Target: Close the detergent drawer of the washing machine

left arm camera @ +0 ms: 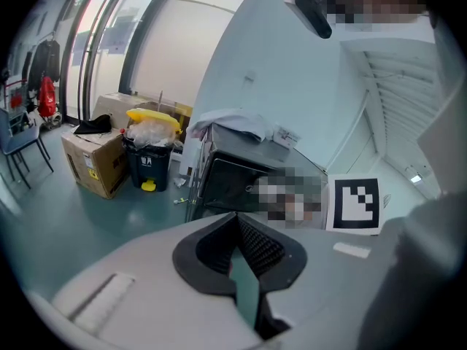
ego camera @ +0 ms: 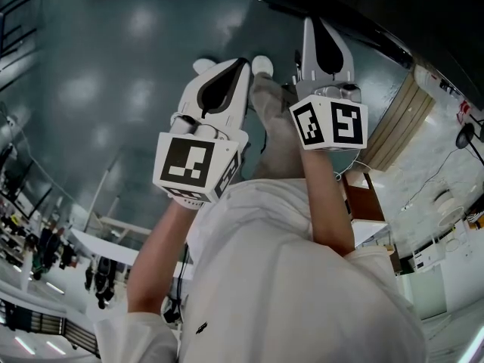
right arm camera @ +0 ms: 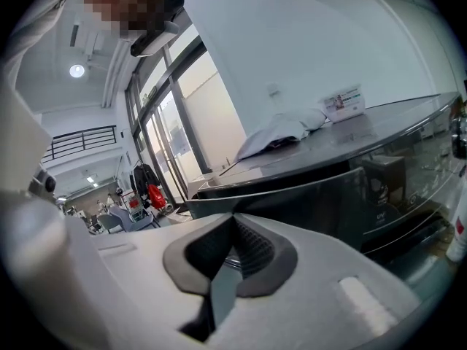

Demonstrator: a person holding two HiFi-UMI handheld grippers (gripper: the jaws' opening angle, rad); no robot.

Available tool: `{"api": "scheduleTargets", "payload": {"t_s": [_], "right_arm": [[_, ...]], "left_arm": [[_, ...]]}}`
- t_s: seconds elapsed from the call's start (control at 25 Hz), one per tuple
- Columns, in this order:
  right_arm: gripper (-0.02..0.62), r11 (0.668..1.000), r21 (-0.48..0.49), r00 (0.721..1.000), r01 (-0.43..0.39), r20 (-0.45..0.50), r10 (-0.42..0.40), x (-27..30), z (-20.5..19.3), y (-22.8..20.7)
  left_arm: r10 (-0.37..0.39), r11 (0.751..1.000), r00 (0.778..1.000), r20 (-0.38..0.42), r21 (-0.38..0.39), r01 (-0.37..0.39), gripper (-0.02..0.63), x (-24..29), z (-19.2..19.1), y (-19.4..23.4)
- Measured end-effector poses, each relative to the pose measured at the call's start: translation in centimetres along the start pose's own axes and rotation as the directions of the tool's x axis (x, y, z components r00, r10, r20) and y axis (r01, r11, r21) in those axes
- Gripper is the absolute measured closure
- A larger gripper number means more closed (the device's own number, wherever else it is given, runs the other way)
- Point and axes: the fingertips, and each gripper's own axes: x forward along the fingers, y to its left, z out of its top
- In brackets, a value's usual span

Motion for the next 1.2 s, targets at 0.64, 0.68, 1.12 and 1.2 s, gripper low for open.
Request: {"api": "scheduleTargets", "payload": {"t_s": [0.64, 0.68, 1.12, 1.2], "right_arm": [[0.594, 0.999, 0.023, 1.0, -0.024, 0.011, 0.023, 1.07, 0.68, -0.3], [0.594, 0.999, 0.025, 1.0, -0.022, 0.011, 0.022, 1.09, 0.69, -0.29], [0.594, 0.999, 0.051, 1.0, -0.009, 0.013, 0.008, 1.18, 0.47, -0.59], [0.594, 0.999, 0.051, 1.0, -0.01, 0.015, 0.009, 1.18, 0.55, -0.55]], "left_arm": [[0.003, 1.0, 1.0, -0.001, -0.02, -0.003, 0.589, 0.04, 0.02, 0.59], [0.002, 1.0, 1.0, -0.002, -0.02, -0.002, 0.589, 0.05, -0.01, 0.57], [0.004, 1.0, 1.0, -0.002, -0.018, -0.004, 0.589, 0.01, -0.27, 0.63], [0.006, 1.0, 1.0, -0.002, -0.018, -0.006, 0.59, -0.14, -0.27, 0.73]]}}
